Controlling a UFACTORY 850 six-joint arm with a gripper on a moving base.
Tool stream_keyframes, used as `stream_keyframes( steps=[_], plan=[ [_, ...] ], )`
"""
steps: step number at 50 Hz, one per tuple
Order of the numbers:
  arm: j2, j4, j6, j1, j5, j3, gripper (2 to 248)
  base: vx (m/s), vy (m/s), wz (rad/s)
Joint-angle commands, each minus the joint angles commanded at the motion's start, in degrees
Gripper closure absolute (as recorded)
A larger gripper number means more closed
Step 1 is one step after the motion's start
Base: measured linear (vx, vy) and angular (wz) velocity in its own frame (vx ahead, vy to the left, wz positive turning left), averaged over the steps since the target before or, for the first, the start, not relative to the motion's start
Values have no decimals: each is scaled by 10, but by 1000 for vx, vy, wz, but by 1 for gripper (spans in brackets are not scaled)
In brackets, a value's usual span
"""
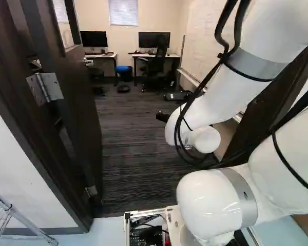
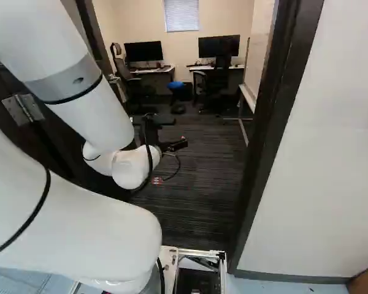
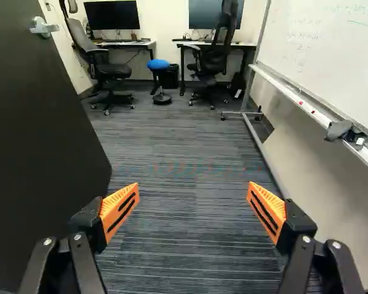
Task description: Open the door and move inside
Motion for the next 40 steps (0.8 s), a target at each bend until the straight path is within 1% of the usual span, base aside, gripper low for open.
stream_keyframes(
  steps=[9, 19, 40],
  plan=[
    [0, 0, 0, 0, 0, 0, 3, 116, 33, -10],
    [0, 0, 0, 0, 0, 0, 3, 121, 5, -3],
    [0, 0, 0, 0, 0, 0, 3, 192, 5, -8]
  ],
)
